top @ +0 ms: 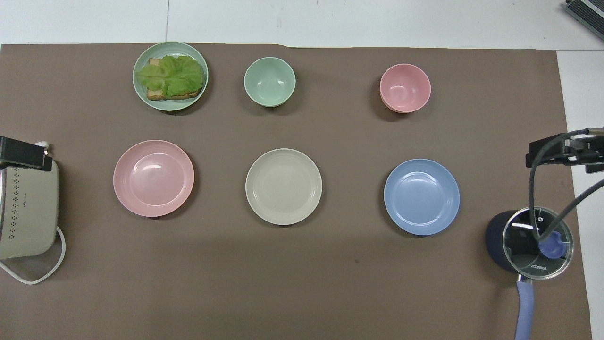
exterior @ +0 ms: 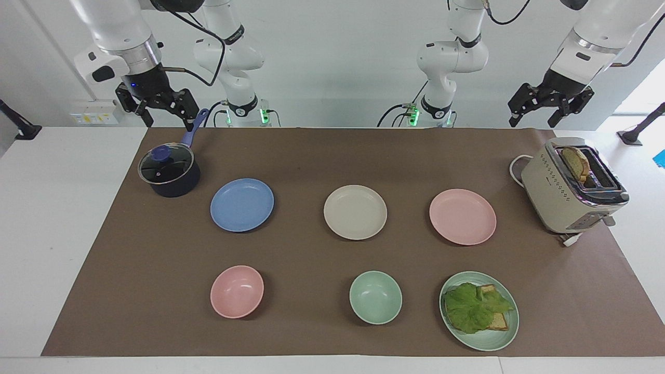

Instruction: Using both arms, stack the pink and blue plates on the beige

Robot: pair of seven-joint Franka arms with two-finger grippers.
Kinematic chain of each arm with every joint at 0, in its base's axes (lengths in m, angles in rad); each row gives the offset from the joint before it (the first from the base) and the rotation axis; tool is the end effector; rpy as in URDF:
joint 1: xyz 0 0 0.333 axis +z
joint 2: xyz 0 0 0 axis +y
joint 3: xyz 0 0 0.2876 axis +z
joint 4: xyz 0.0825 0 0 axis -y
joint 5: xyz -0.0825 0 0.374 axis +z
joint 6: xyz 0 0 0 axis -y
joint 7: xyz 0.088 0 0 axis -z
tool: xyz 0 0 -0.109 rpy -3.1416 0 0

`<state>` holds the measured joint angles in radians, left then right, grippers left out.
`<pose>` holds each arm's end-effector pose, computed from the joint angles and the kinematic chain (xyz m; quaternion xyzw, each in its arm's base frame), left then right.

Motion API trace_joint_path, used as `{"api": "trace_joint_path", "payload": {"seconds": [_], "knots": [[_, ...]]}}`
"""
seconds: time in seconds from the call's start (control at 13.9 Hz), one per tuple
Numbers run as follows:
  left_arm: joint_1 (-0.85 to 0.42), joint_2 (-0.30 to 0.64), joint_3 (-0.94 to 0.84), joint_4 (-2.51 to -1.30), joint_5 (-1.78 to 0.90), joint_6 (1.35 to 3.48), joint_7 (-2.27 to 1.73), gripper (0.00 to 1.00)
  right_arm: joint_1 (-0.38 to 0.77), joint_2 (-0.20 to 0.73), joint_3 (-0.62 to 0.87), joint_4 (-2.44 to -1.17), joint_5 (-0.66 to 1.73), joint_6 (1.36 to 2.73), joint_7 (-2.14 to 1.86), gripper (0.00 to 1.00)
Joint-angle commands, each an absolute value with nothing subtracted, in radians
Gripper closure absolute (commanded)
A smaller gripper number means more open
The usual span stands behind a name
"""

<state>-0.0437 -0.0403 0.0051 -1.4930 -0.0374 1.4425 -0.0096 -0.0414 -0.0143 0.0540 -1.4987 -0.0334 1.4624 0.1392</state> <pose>0.5188 -0.0244 0.6399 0.9997 -0.0168 -0.0055 0.0185 0.5295 0.0030 0.6254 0.9977 -0.0649 -0.0097 0.0178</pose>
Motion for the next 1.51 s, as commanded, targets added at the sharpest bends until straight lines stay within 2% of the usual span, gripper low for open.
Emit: {"api": "trace_joint_path", "payload": {"seconds": [0.0,1.15,1.44], "knots": [[-0.032,-0.06,0.005,-1.506,-0.048,1.427,-0.011,0.0,-0.044,-0.031,0.055,-1.513,-0.026,1.46,0.141,0.0],[-0.034,-0.064,0.002,-1.585,-0.048,1.514,-0.002,0.0,-0.054,-0.029,0.048,-1.513,-0.028,1.466,0.143,0.0],[-0.032,-0.066,0.003,-1.679,-0.048,1.598,0.005,0.0,-0.054,-0.029,0.048,-1.513,-0.028,1.466,0.143,0.0]]}}
